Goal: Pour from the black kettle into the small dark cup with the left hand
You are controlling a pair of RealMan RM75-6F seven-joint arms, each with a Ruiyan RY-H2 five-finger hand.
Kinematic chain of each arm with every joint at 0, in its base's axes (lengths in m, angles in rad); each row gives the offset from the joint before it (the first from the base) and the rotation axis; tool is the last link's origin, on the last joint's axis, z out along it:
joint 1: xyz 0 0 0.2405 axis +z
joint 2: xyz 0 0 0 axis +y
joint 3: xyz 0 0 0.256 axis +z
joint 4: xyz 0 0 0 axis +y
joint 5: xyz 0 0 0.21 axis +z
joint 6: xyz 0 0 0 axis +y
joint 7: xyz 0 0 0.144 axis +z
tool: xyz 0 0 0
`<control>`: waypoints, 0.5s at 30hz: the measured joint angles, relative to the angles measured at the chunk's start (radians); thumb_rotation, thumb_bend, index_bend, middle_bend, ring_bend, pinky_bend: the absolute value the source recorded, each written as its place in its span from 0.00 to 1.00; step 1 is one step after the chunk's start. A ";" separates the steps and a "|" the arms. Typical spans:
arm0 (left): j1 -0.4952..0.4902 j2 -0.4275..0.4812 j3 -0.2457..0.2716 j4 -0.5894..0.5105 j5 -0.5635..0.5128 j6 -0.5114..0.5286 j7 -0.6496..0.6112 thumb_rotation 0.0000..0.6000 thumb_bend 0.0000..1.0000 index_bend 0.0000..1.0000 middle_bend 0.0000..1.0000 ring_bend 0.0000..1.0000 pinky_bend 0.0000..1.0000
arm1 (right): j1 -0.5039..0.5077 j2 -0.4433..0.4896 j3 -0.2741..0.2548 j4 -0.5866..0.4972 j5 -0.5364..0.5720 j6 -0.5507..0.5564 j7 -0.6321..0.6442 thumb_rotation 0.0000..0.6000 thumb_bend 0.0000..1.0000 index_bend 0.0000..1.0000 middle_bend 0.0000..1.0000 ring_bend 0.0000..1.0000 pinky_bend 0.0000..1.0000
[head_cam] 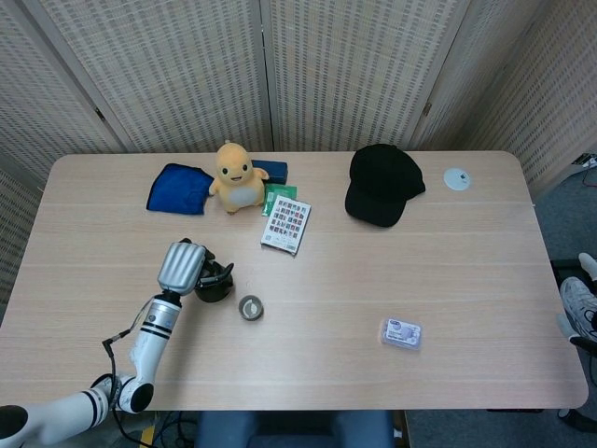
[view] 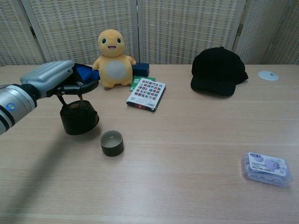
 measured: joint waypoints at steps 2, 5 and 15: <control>-0.001 -0.007 0.003 0.014 0.001 -0.003 -0.002 0.22 0.28 0.97 1.00 0.91 0.48 | 0.000 0.000 -0.001 0.001 0.000 -0.001 0.000 1.00 0.24 0.10 0.20 0.14 0.17; -0.002 -0.017 0.010 0.033 0.006 -0.003 -0.003 0.22 0.28 0.96 1.00 0.91 0.48 | -0.001 0.000 -0.001 0.001 0.001 0.000 0.000 1.00 0.24 0.10 0.20 0.14 0.17; -0.004 -0.046 0.032 0.093 0.028 -0.004 -0.008 0.21 0.27 0.94 1.00 0.89 0.48 | -0.002 -0.002 -0.001 0.004 0.005 0.000 0.000 1.00 0.24 0.10 0.20 0.14 0.17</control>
